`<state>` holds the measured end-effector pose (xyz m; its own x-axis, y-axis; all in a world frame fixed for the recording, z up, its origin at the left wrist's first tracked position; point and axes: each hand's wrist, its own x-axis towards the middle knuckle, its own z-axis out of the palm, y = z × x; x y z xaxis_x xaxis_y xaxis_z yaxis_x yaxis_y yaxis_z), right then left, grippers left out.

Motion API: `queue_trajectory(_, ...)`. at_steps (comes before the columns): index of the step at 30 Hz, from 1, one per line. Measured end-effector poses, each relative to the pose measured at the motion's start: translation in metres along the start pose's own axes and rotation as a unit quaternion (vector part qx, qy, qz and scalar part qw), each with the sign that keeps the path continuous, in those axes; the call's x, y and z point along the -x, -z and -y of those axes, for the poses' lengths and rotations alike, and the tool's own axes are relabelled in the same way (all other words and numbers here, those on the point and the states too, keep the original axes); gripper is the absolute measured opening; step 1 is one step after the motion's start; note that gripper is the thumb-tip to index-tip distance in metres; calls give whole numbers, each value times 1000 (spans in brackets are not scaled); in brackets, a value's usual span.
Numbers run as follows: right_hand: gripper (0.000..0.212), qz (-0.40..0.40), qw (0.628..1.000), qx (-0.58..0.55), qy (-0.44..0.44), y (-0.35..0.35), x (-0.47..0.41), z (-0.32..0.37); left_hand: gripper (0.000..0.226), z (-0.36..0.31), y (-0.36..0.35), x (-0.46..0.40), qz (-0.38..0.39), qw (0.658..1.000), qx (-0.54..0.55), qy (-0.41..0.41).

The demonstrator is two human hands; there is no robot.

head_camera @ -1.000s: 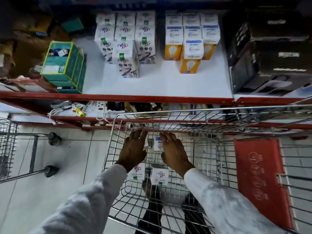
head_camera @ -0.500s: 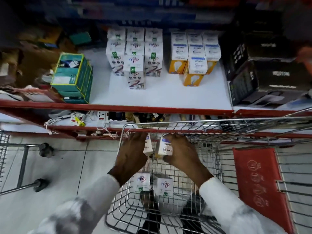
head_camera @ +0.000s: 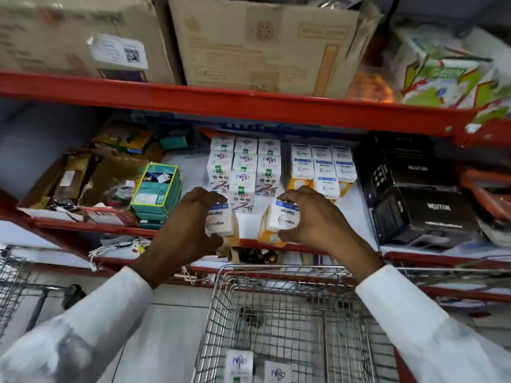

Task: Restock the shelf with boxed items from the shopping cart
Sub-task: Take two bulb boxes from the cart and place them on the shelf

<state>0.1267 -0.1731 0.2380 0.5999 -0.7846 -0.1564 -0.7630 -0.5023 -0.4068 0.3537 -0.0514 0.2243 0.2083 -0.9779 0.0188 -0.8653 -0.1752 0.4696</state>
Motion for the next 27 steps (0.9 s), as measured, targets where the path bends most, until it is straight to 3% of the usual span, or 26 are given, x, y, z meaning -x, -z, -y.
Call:
queue_trajectory(10,86,-1,999,17,-31,6,-45,-15,76,-13,-5,-65,16,999,-19,-25)
queue_trajectory(21,83,-12,999,15,-37,-4,-72,-19,69,-5,3,-90,44,997,-69,2)
queue_trajectory(27,83,-5,998,42,-41,2,-72,-19,67,-13,4,-97,60,998,-23,1)
